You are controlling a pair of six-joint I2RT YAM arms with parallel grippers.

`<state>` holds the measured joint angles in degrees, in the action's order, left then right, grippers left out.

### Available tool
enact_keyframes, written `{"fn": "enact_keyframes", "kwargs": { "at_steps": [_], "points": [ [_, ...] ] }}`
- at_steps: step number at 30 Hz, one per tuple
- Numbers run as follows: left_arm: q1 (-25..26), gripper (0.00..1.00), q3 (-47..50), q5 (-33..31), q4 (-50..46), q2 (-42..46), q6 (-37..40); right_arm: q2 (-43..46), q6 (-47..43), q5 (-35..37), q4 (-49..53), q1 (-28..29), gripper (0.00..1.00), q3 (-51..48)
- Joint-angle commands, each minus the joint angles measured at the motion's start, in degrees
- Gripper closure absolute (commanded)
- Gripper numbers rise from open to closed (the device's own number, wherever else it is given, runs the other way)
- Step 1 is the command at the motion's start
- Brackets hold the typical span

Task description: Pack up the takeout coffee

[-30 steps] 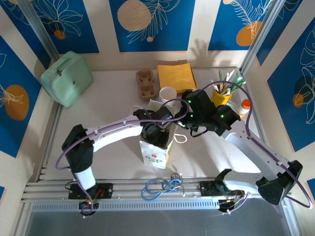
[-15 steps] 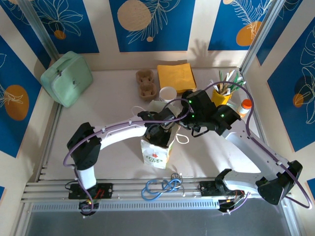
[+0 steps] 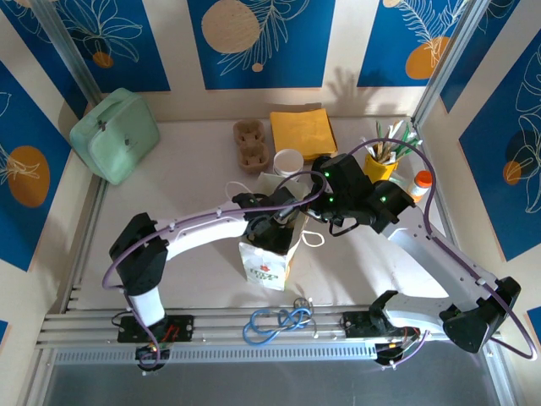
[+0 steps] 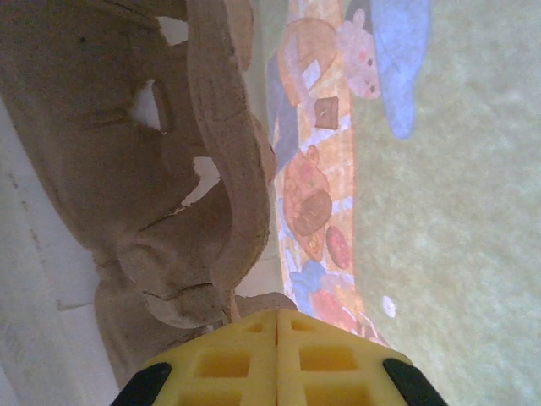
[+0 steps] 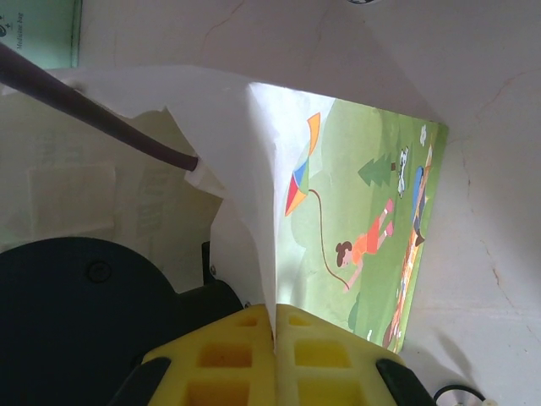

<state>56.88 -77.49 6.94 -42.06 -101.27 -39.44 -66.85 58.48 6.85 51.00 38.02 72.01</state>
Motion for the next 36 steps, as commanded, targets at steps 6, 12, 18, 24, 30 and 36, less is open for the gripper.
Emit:
{"fn": "enact_keyframes", "kwargs": {
  "at_steps": [6, 12, 18, 24, 30, 36],
  "points": [
    [0.3, 0.93, 1.5, -1.5, -4.0, -3.0, -1.8, 2.3, -1.3, -1.3, -0.8, -0.6, 1.00, 3.1],
    [0.5, 0.93, 0.8, 0.5, -2.3, -5.9, -2.1, 2.5, -1.6, -3.1, -2.3, -0.6, 1.00, 3.9],
    [0.8, 0.93, 0.3, 2.7, -1.4, -7.7, -2.1, 2.1, -2.1, -3.9, -3.3, -0.6, 1.00, 5.3],
    [0.8, 0.93, 1.2, 2.0, -1.0, -6.7, -2.6, 2.1, -2.9, -3.6, -2.9, -0.6, 1.00, 7.1],
    [0.8, 0.93, 0.3, 0.8, -2.4, -4.2, -2.5, 2.1, -3.5, -1.9, -1.2, -0.6, 1.00, 7.9],
    [0.8, 0.93, -0.8, -0.3, -3.8, 0.7, -2.2, 1.6, -4.2, -0.5, 0.1, -0.6, 1.00, 7.5]
  ]
}}
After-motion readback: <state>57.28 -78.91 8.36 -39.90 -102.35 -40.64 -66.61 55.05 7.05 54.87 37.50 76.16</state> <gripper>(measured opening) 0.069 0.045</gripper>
